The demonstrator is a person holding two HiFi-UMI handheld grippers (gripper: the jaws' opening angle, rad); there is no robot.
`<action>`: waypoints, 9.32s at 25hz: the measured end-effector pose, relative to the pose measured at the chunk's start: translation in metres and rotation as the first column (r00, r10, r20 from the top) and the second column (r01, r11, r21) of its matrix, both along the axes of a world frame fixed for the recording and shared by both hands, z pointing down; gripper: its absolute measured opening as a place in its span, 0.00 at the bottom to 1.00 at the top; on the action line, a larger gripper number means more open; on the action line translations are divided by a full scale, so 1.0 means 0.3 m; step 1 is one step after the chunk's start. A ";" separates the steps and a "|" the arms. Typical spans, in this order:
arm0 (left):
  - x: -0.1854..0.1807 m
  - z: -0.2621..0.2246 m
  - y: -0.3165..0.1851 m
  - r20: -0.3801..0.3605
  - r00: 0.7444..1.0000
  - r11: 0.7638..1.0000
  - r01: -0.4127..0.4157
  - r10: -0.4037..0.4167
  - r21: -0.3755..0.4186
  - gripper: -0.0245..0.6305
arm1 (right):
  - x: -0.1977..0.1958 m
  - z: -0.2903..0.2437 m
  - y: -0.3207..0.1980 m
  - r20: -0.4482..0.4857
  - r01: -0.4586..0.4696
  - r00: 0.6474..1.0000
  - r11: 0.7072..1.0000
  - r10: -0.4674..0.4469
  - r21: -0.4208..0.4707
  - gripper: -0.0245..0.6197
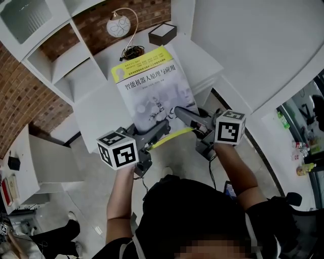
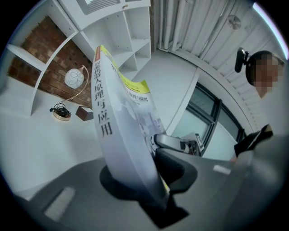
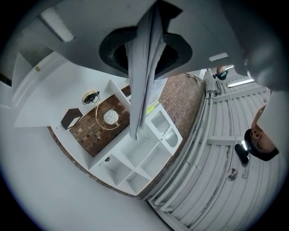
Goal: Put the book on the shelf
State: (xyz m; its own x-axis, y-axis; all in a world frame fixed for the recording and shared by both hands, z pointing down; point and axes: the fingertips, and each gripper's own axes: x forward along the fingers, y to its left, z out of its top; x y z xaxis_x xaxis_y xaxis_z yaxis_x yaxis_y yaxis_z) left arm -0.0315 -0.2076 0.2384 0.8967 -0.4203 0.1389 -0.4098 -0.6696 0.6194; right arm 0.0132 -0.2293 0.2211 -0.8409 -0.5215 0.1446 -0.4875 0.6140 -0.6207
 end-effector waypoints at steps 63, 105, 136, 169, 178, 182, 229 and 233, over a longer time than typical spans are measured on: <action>-0.003 0.010 0.009 0.109 0.991 0.987 0.064 -0.080 0.146 0.22 | 0.000 0.004 0.023 -0.033 -0.038 0.998 0.980 0.046 0.197 0.17; -0.009 0.059 -0.008 0.102 0.994 0.976 -0.049 0.028 0.214 0.24 | -0.021 0.047 0.038 0.003 -0.054 0.998 0.967 0.055 0.251 0.16; -0.127 -0.020 -0.002 0.249 0.946 0.825 0.034 -0.209 0.564 0.61 | -0.020 -0.021 -0.042 0.229 -0.052 0.971 0.997 0.065 -0.061 0.14; -0.164 -0.088 0.082 0.145 0.896 0.710 0.225 -0.420 0.667 0.45 | -0.051 -0.062 -0.017 0.135 0.031 0.990 0.998 -0.038 0.054 0.40; -0.162 -0.092 0.049 0.136 0.889 0.699 0.241 -0.438 0.673 0.39 | -0.027 -0.051 0.002 0.024 -0.016 1.000 0.986 0.012 0.167 0.52; -0.157 -0.089 0.044 0.125 0.893 0.697 0.243 -0.432 0.674 0.39 | -0.011 -0.045 0.010 0.004 -0.008 1.000 0.982 0.008 0.188 0.56; -0.122 -0.061 0.051 0.119 0.891 0.691 0.248 -0.437 0.679 0.35 | 0.035 -0.049 0.102 -0.116 -0.224 0.916 0.730 0.383 0.646 0.50; -0.119 -0.093 0.059 0.047 0.907 0.706 0.292 -0.419 0.645 0.34 | 0.043 -0.050 0.097 -0.109 -0.227 0.917 0.727 0.383 0.648 0.50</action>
